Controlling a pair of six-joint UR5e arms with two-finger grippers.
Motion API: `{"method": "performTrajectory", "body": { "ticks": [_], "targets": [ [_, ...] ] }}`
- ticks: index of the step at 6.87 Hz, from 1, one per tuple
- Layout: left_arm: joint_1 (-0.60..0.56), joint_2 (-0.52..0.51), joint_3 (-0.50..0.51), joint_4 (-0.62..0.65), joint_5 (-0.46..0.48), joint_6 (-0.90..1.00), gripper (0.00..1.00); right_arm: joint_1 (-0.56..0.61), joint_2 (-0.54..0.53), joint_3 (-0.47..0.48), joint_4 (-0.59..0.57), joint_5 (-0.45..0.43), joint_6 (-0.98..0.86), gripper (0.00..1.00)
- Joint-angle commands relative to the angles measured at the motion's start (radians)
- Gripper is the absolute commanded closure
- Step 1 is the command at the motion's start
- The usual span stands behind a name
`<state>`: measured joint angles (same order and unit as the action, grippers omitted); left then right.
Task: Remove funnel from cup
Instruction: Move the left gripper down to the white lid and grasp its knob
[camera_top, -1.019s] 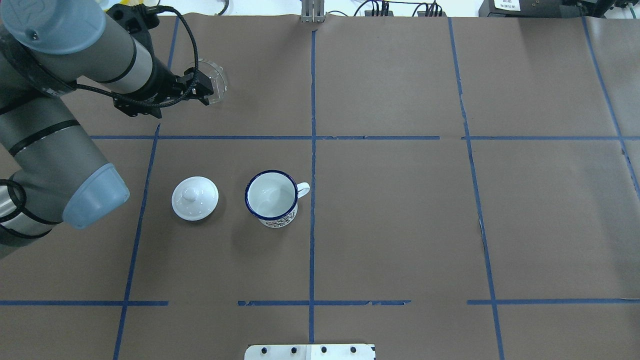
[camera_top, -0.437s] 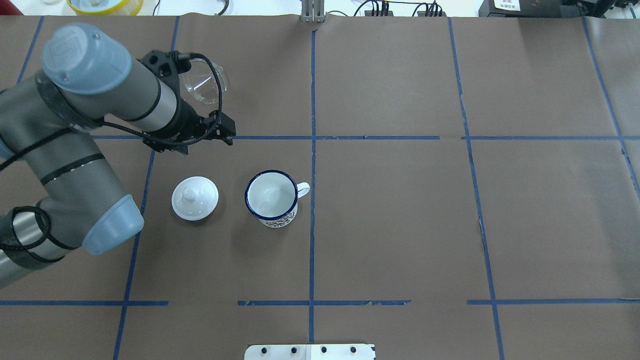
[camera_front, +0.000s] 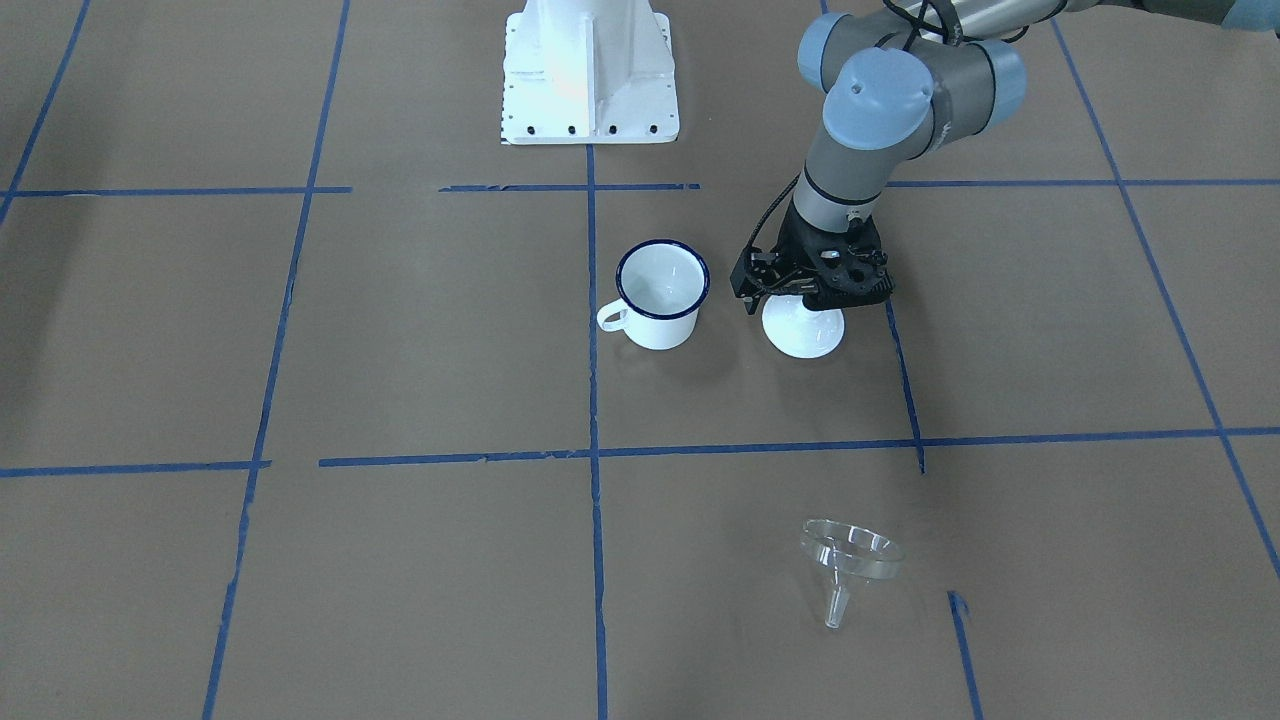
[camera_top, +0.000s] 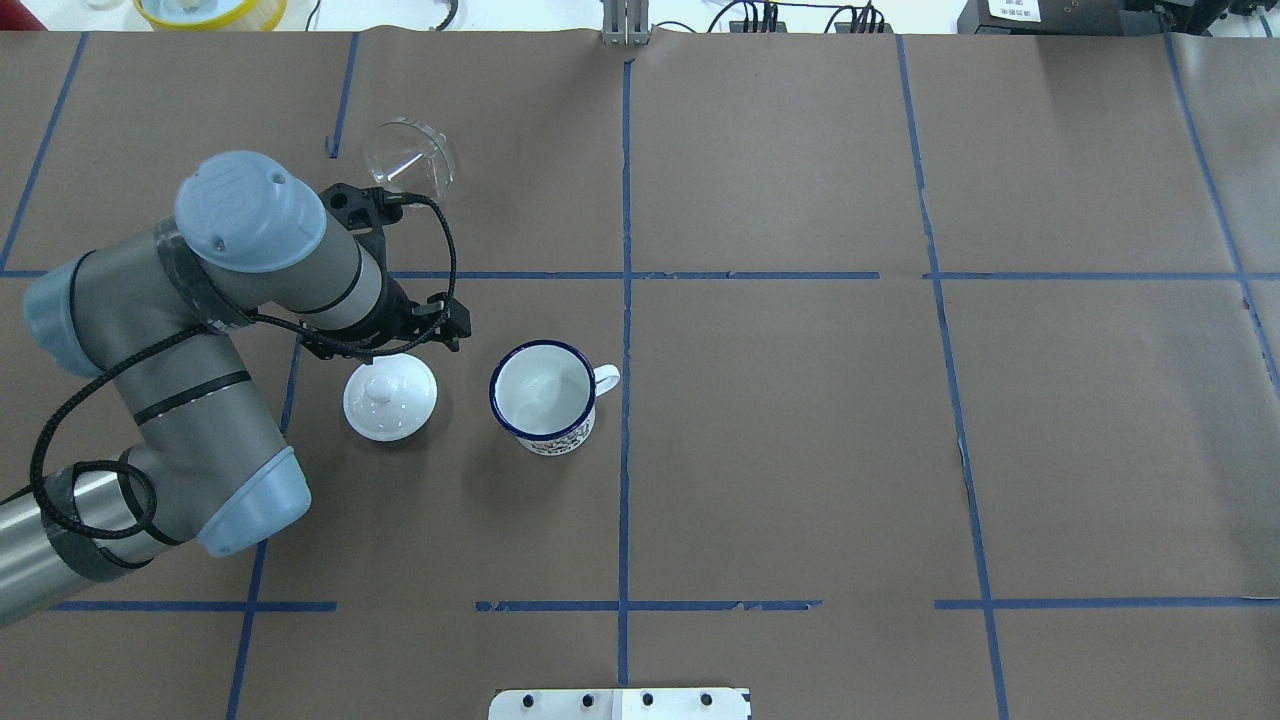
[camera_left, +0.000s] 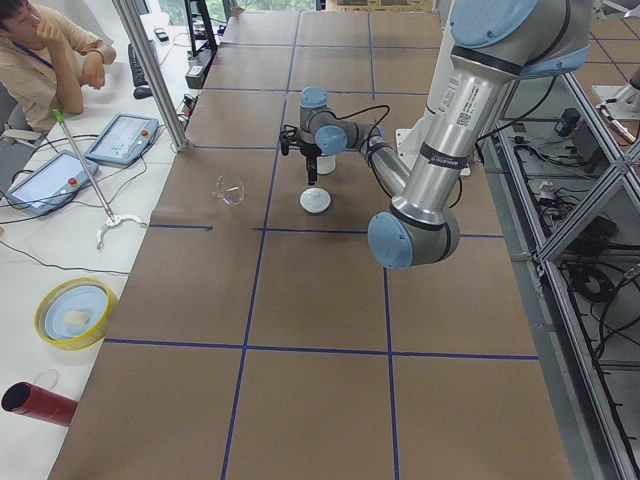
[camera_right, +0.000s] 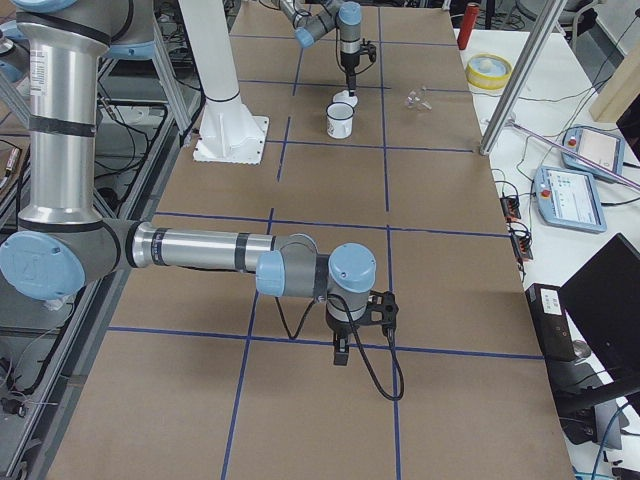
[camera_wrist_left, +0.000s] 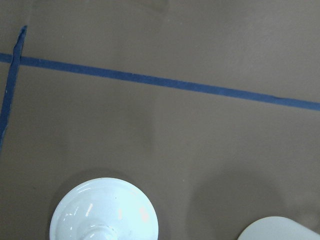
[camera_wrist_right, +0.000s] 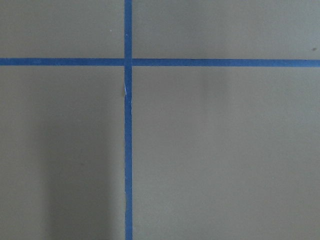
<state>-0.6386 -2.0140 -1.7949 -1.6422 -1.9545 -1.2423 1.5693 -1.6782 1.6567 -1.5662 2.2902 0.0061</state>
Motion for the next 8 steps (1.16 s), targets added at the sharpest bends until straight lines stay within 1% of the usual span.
{"method": "performTrajectory", "body": {
  "ticks": [1, 2, 6, 8],
  "targets": [
    [0.007, 0.029, 0.0, 0.005, 0.003, 0.027, 0.0, 0.0, 0.0, -0.001, 0.0, 0.0, 0.0, 0.0],
    [0.007, 0.037, -0.003, 0.004, 0.003, 0.078, 0.0, 0.0, 0.0, 0.0, 0.0, 0.0, 0.0, 0.0],
    [0.007, 0.049, 0.012, -0.018, 0.002, 0.084, 0.01, 0.0, 0.0, 0.0, 0.0, 0.0, 0.0, 0.0],
    [0.008, 0.05, 0.032, -0.039, 0.0, 0.08, 0.11, 0.0, 0.0, 0.0, 0.0, 0.0, 0.0, 0.0]
  ]
}}
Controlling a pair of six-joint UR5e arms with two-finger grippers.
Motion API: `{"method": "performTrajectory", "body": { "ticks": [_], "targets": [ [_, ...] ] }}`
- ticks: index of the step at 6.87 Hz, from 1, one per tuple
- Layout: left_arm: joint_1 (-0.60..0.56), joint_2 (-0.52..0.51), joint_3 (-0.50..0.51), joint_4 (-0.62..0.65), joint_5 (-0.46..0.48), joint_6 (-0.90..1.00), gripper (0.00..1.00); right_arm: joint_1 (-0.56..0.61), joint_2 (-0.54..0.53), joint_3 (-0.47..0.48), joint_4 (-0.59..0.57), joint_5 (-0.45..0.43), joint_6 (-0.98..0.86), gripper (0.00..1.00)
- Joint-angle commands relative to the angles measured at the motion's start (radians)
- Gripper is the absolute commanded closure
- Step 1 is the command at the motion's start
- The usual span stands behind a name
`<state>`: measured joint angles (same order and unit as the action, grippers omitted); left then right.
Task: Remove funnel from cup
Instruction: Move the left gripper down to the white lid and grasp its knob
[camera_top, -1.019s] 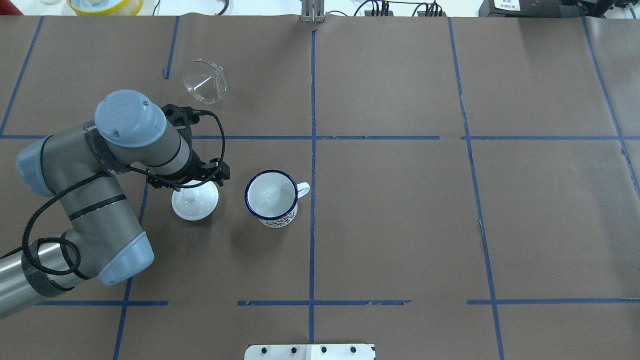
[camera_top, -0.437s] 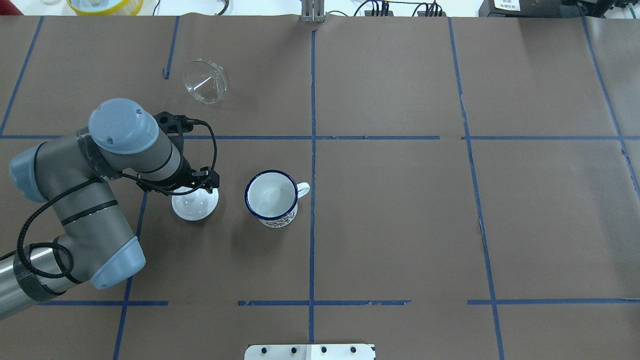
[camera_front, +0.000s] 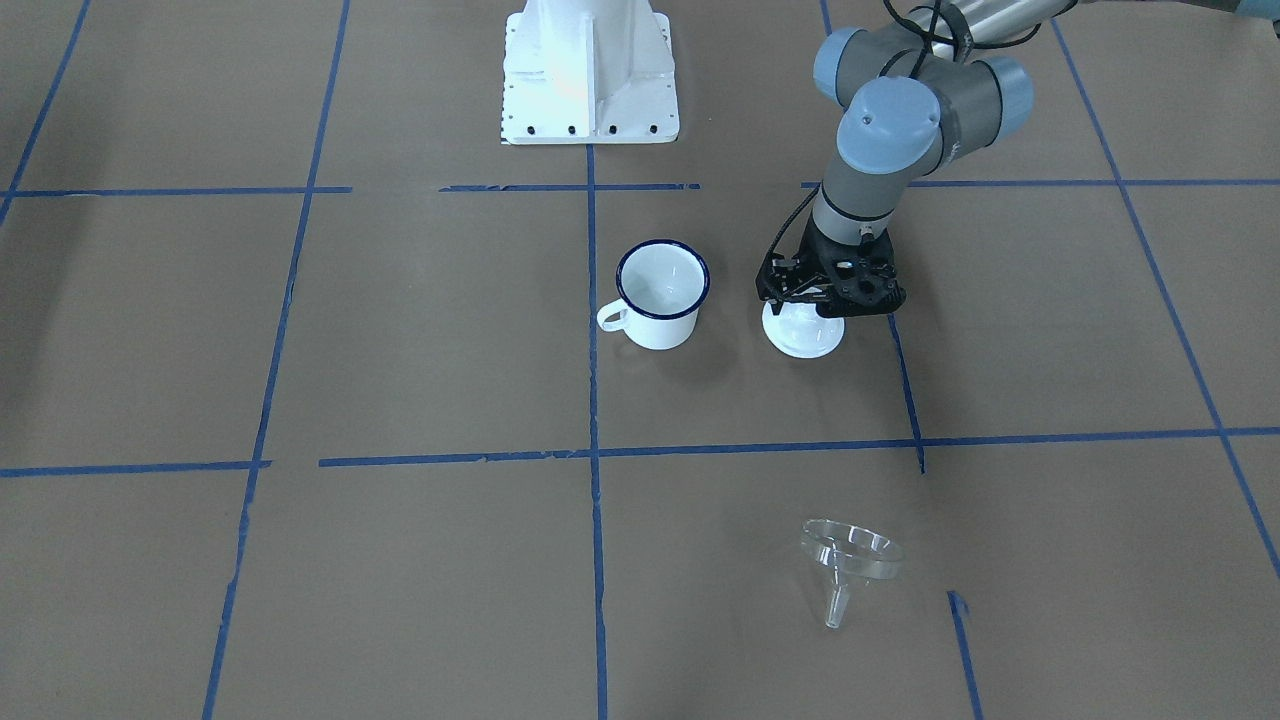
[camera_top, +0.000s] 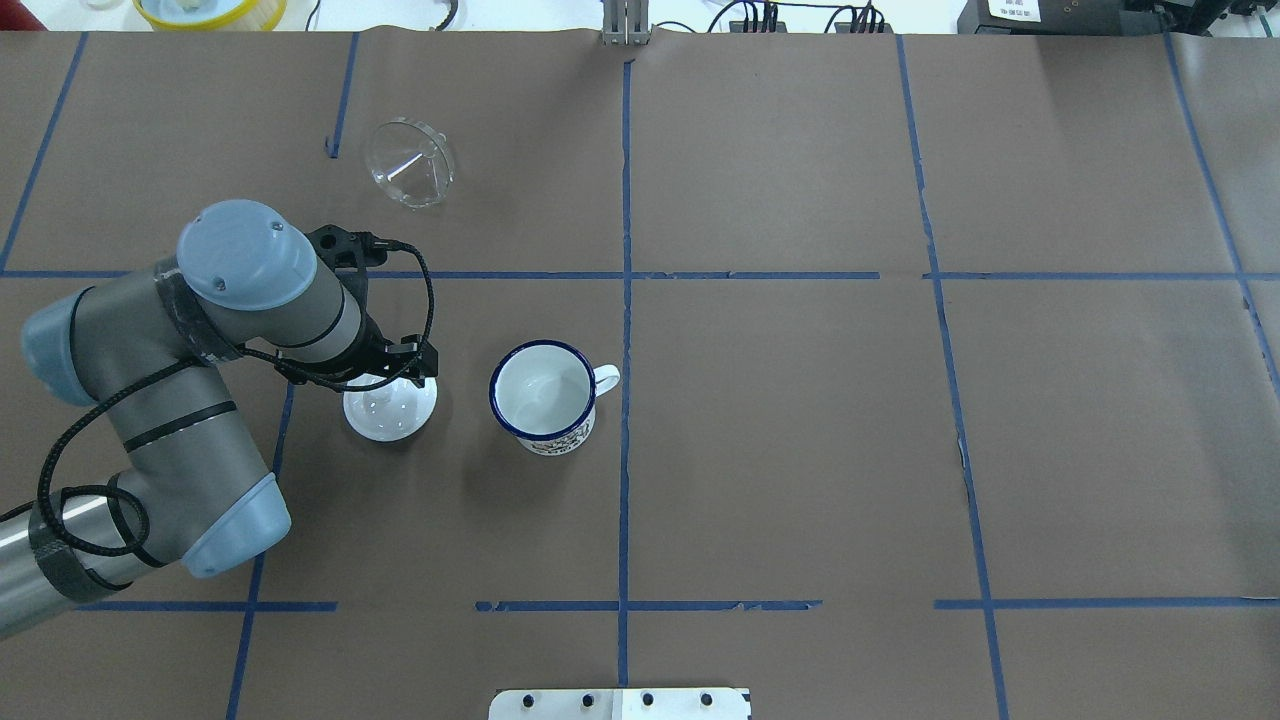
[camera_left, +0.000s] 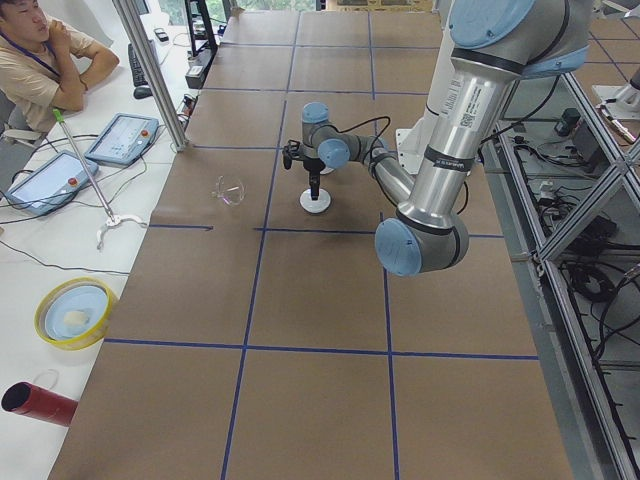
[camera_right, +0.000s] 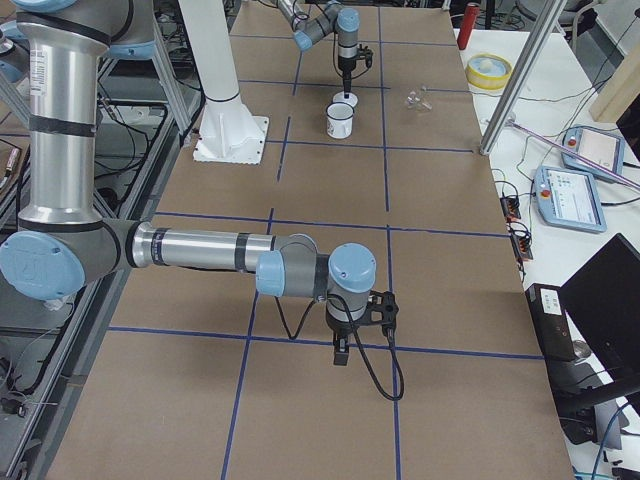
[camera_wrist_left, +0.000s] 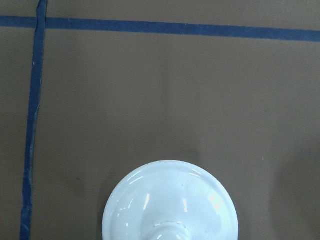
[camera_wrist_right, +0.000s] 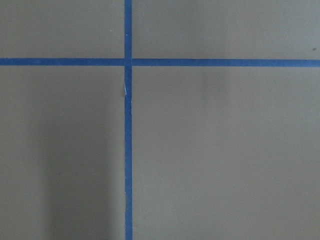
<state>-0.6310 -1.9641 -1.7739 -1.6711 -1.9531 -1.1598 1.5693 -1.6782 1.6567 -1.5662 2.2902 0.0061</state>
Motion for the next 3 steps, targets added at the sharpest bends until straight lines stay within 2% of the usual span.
{"method": "performTrajectory", "body": {
  "ticks": [1, 3],
  "targets": [
    [0.0, 0.001, 0.017, -0.012, 0.0, -0.001, 0.15, 0.0, 0.0, 0.0, 0.0, 0.0, 0.0, 0.0],
    [0.0, -0.001, 0.018, -0.012, 0.0, 0.002, 0.17, 0.0, 0.0, -0.001, 0.0, 0.0, 0.0, 0.0]
  ]
}}
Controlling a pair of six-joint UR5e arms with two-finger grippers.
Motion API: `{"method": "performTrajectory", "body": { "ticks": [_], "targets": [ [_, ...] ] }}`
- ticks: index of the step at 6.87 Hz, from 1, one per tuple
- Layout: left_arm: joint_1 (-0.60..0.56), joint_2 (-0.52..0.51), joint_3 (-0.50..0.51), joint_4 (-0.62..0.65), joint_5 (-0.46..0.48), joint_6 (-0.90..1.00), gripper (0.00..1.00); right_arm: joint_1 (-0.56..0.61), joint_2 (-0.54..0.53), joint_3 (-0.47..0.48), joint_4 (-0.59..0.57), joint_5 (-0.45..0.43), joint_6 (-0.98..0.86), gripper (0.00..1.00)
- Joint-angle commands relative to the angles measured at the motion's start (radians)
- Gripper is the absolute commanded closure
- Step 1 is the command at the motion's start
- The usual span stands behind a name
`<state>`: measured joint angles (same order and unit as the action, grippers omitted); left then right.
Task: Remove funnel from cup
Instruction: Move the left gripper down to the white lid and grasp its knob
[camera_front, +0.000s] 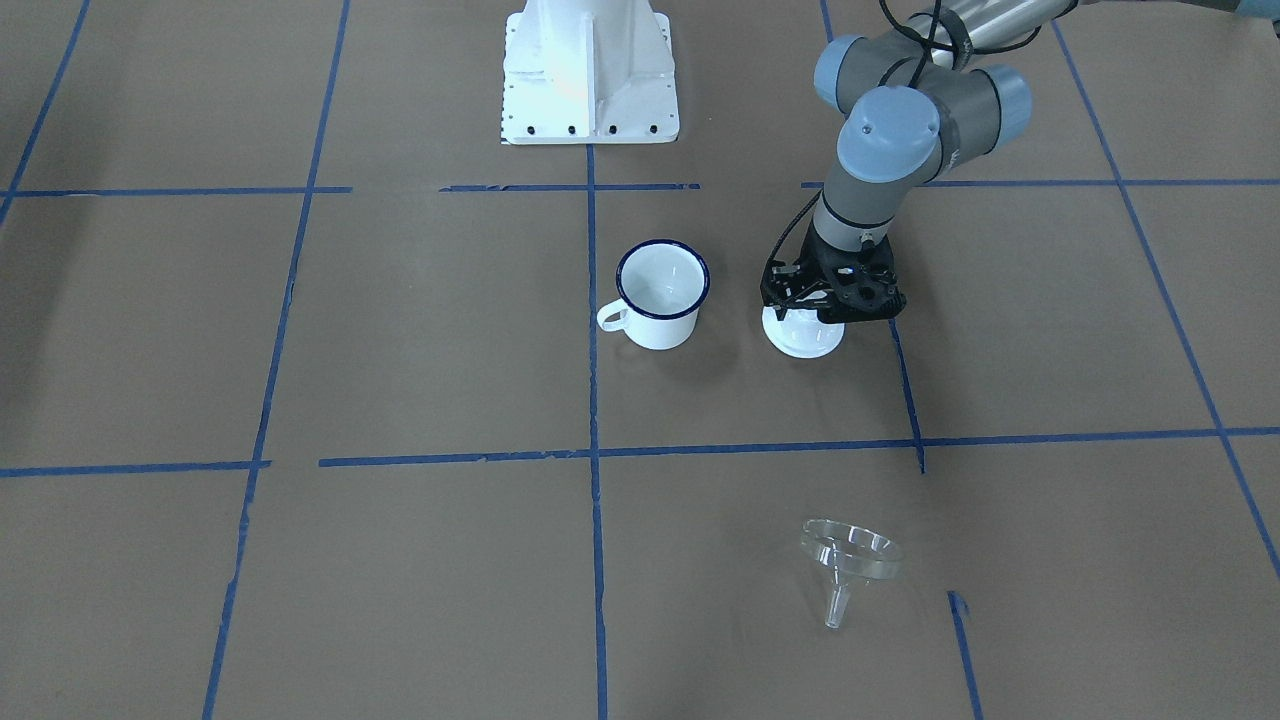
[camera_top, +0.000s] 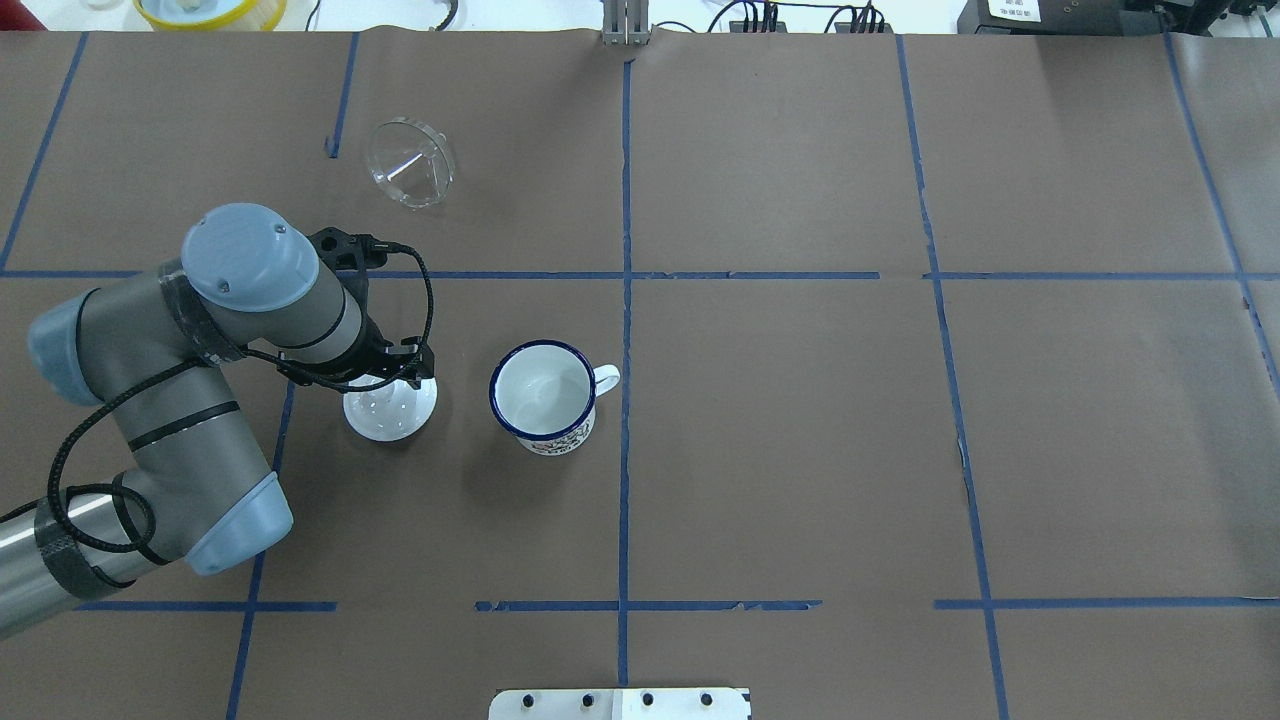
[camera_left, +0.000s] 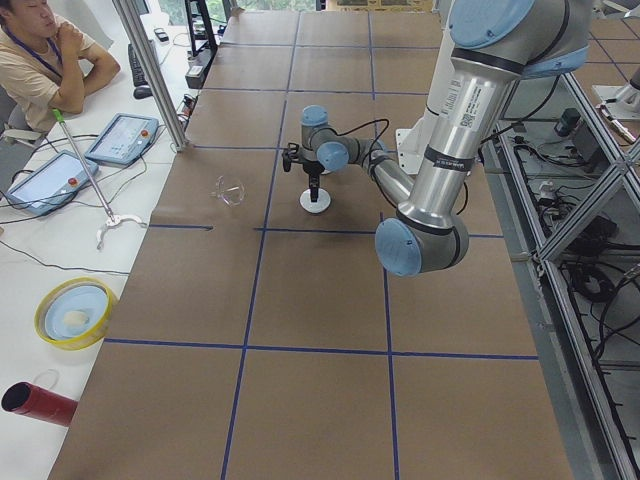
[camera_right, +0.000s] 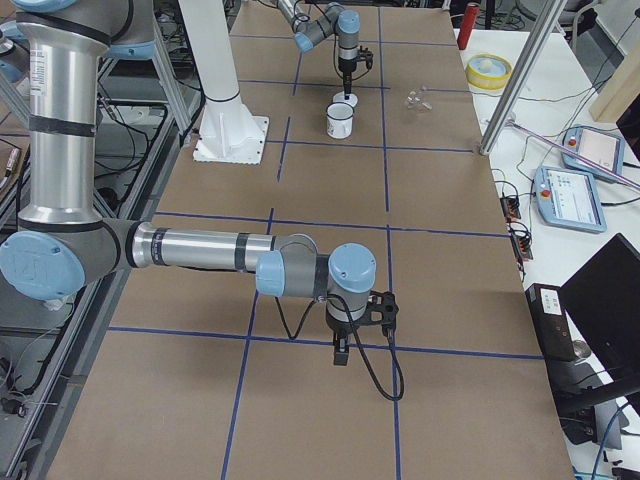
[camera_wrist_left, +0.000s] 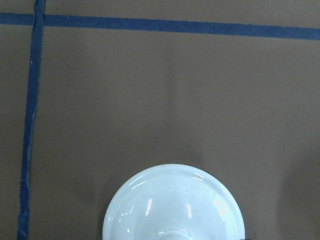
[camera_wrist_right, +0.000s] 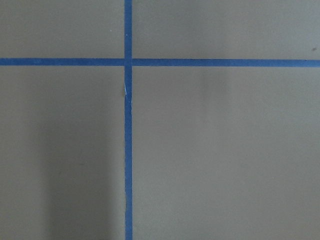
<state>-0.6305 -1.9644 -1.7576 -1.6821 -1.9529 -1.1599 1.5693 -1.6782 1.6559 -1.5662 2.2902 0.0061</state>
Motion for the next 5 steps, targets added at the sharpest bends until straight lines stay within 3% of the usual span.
{"method": "performTrajectory", "body": {
  "ticks": [1, 2, 4, 5],
  "targets": [
    [0.0, -0.001, 0.001, -0.001, -0.001, 0.0, 0.18, 0.0, 0.0, 0.001, 0.0, 0.0, 0.0, 0.0],
    [0.0, -0.001, 0.0, -0.001, -0.001, -0.001, 0.38, 0.0, 0.0, 0.001, 0.0, 0.0, 0.0, 0.0],
    [-0.001, -0.002, -0.013, 0.001, 0.0, -0.003, 0.98, 0.0, 0.0, 0.001, 0.0, 0.0, 0.0, 0.0],
    [-0.002, -0.002, -0.02, 0.005, 0.0, -0.003, 1.0, 0.0, 0.0, 0.001, 0.0, 0.0, 0.0, 0.0]
  ]
}}
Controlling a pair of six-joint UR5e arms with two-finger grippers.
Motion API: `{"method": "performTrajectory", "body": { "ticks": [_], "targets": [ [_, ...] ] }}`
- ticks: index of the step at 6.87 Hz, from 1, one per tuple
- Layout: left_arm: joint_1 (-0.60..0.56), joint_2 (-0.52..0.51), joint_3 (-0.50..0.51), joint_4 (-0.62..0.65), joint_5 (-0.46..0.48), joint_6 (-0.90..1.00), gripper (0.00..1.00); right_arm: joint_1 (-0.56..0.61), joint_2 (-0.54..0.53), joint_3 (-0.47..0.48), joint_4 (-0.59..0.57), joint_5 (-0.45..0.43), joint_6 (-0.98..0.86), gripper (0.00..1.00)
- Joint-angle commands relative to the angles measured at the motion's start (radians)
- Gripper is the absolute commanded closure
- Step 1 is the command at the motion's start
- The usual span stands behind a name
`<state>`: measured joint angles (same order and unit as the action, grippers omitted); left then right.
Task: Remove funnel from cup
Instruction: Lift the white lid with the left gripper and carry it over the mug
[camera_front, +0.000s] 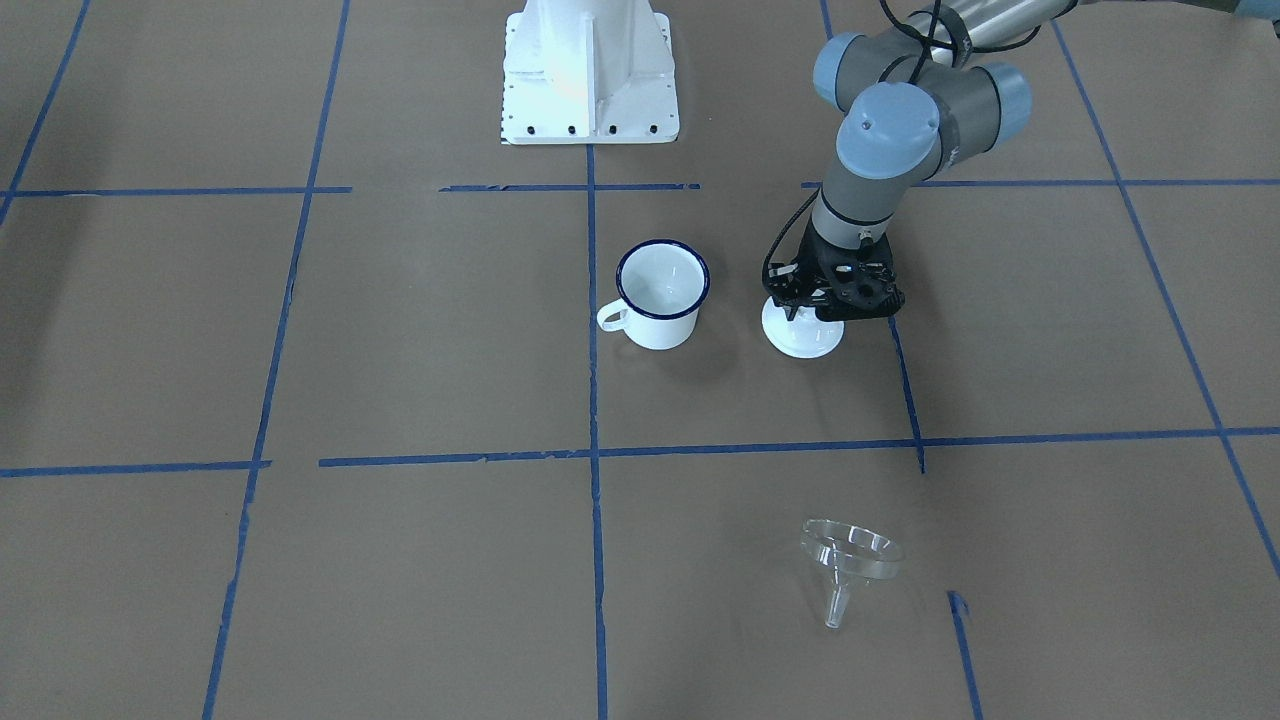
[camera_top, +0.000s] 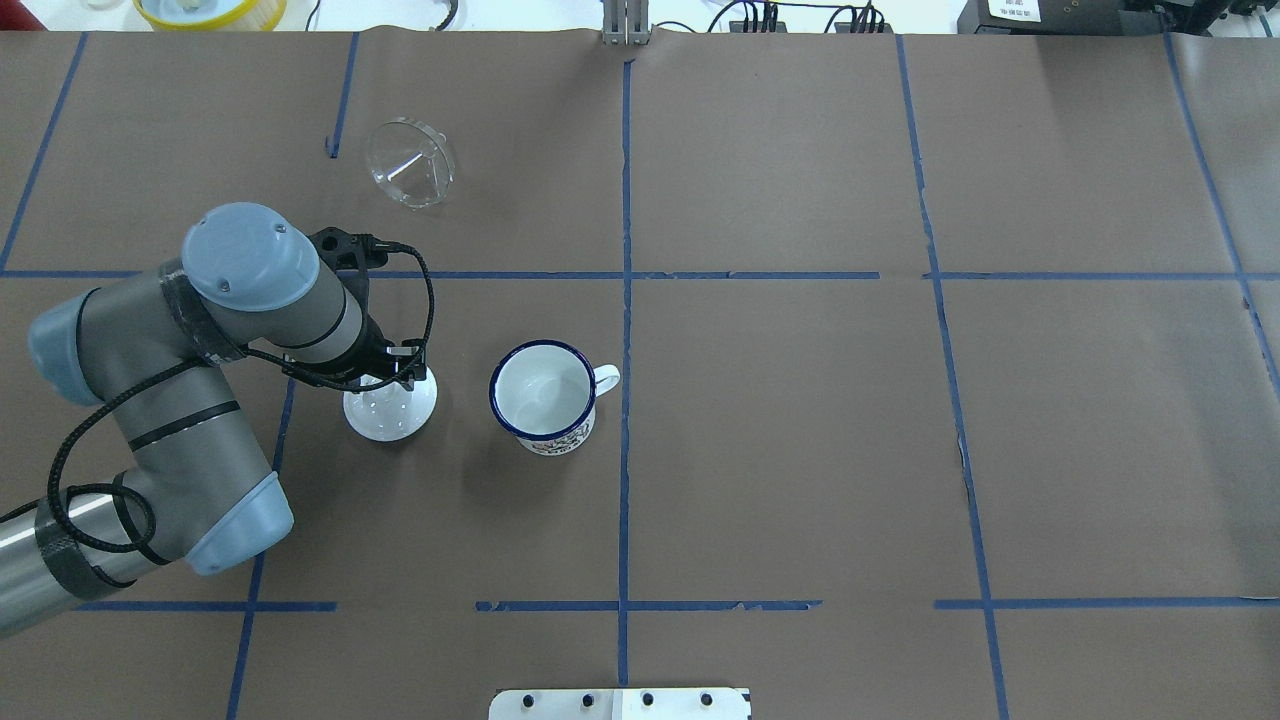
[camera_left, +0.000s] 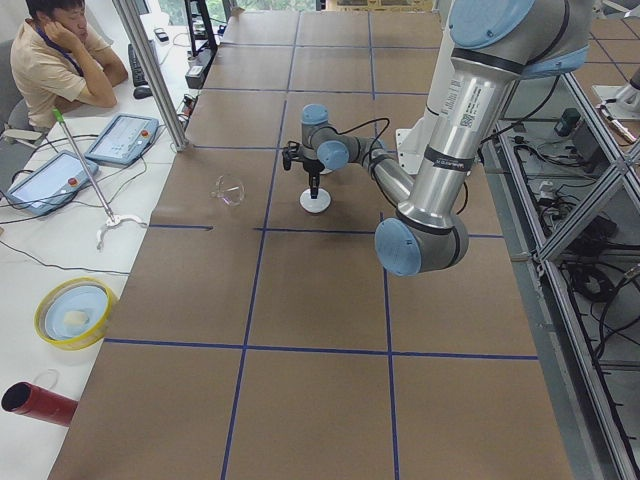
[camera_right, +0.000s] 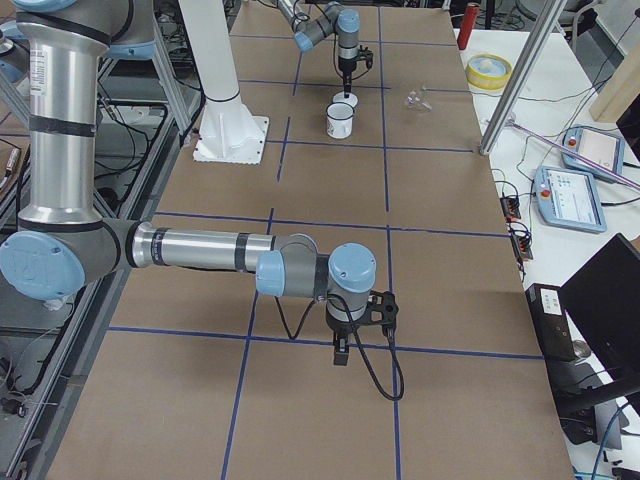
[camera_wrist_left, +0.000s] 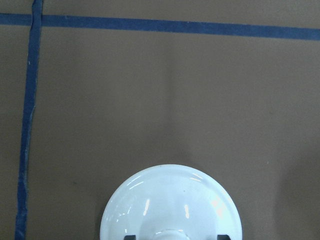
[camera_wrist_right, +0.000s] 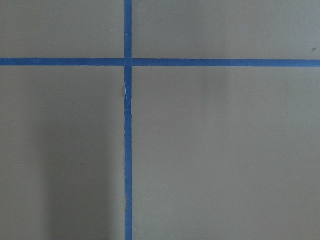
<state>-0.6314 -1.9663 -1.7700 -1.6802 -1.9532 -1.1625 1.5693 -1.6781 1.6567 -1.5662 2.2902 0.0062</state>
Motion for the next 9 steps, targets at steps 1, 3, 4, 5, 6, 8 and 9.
{"method": "performTrajectory", "body": {
  "ticks": [1, 3, 4, 5, 6, 8, 9],
  "targets": [
    [-0.001, 0.0, -0.008, 0.004, 0.0, -0.002, 1.0, 0.0, 0.0, 0.0, 0.0, 0.0, 0.0, 0.0],
    [-0.022, 0.0, -0.082, 0.049, -0.001, 0.003, 1.0, 0.0, 0.0, 0.0, 0.0, 0.0, 0.0, 0.0],
    [-0.024, -0.012, -0.151, 0.154, -0.001, 0.004, 1.0, 0.0, 0.0, 0.0, 0.0, 0.0, 0.0, 0.0],
    [-0.024, -0.041, -0.222, 0.265, -0.004, 0.003, 1.0, 0.0, 0.001, 0.0, 0.0, 0.0, 0.0, 0.0],
    [-0.025, -0.131, -0.223, 0.383, -0.006, -0.011, 1.0, 0.0, 0.0, 0.0, 0.0, 0.0, 0.0, 0.0],
    [-0.018, -0.302, -0.15, 0.477, -0.007, -0.127, 1.0, 0.0, 0.0, 0.0, 0.0, 0.0, 0.0, 0.0],
    [-0.016, -0.387, -0.047, 0.475, -0.009, -0.156, 1.0, 0.0, 0.0, 0.0, 0.0, 0.0, 0.0, 0.0]
  ]
}}
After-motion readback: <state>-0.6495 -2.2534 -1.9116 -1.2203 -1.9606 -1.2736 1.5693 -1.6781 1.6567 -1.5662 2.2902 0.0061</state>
